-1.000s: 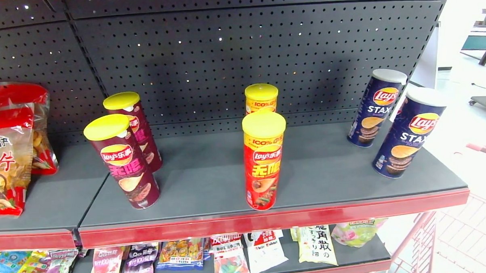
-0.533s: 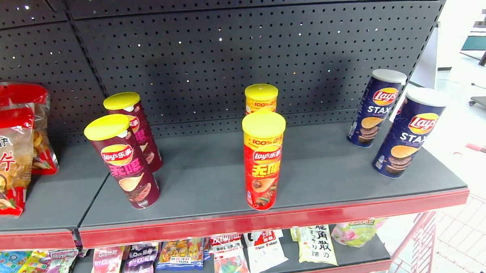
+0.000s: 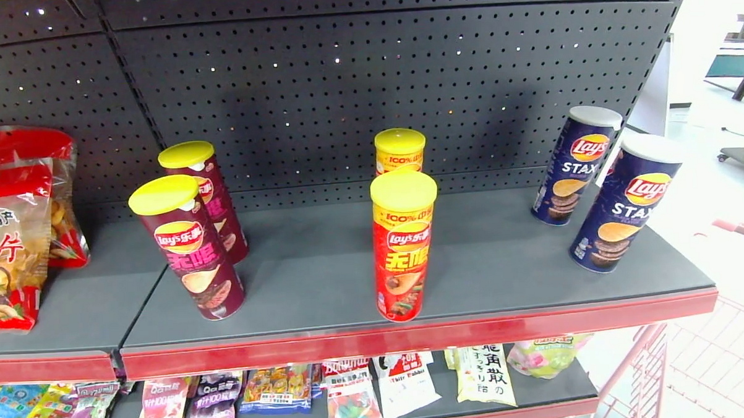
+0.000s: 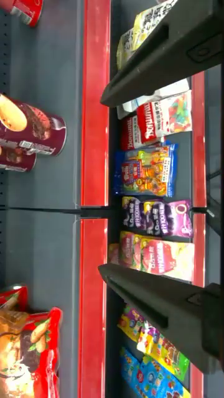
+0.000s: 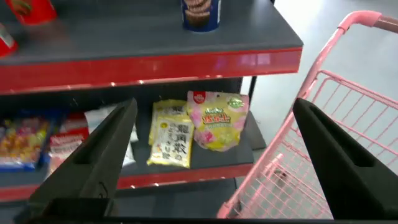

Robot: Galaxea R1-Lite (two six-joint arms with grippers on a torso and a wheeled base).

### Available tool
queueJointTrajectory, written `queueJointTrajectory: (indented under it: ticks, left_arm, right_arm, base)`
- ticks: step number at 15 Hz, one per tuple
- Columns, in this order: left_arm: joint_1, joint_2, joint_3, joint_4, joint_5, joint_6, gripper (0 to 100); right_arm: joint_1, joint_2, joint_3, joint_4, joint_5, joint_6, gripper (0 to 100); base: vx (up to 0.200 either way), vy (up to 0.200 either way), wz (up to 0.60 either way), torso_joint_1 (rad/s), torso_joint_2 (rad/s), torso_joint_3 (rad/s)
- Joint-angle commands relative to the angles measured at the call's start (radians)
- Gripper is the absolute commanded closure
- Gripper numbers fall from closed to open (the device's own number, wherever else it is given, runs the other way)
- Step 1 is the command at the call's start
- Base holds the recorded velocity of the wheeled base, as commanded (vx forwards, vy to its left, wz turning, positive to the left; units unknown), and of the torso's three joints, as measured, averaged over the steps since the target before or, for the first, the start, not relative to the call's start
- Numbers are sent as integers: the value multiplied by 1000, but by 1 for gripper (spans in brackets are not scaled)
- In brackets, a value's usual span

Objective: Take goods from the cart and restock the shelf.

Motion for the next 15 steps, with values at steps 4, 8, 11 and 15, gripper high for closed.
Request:
queueJointTrajectory:
  ticks: [4, 8, 11, 15]
  left_arm:
    - [0, 6, 3, 0, -37, -4, 0]
    - [0, 6, 3, 0, -68, 1, 0]
    - [0, 6, 3, 0, -68, -1, 0]
    - [0, 6, 3, 0, -70, -1, 0]
  right_arm:
    - [-2, -64, -2, -3, 158, 46, 0]
    - [-2, -64, -2, -3, 155, 52, 0]
    - [-2, -64, -2, -3, 128, 51, 0]
    - [-2, -64, -2, -3, 128, 51, 0]
  base:
    - [0, 0, 0, 0, 0, 0]
    - [0, 0, 0, 0, 0, 0]
    - [0, 0, 0, 0, 0, 0]
    - [0, 0, 0, 0, 0, 0]
